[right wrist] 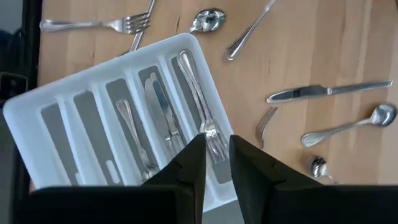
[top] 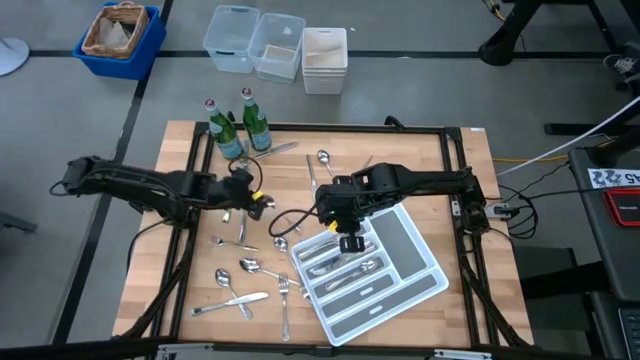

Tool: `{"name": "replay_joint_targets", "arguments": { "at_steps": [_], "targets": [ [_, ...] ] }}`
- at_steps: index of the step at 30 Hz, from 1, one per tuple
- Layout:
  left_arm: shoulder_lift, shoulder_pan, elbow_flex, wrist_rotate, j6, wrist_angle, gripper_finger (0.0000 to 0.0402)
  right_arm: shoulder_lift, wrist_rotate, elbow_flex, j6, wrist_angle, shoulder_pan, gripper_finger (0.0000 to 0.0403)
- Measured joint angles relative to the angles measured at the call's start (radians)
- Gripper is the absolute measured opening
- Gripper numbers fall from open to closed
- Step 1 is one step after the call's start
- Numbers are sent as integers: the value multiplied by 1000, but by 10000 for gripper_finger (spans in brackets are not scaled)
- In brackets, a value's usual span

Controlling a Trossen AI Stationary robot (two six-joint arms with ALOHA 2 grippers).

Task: Sort silverware
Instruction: Put the silver spoon into the white silverware tray

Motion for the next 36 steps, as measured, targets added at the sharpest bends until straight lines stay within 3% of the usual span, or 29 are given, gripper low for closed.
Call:
{"name": "replay_joint_targets", "arguments": {
  "at_steps": [8, 15, 23, 27, 36],
  "targets": [
    [-164, 10, 0, 24, 308, 122, 0, 0, 0, 0, 194, 0, 0, 76],
    [-189, 10, 0, 208, 605, 429, 0, 0, 0, 0, 327, 0, 0, 76],
    [-28, -8, 1, 410, 811, 662, 0, 0, -4, 0, 632, -5, 0, 76],
    [67, -26, 6, 497, 925, 721, 0, 0, -64, 0, 762, -39, 1, 76],
    [324, -98, 138, 618, 1212, 738, 0, 0, -201, 0, 824, -47, 1, 76]
  ]
}}
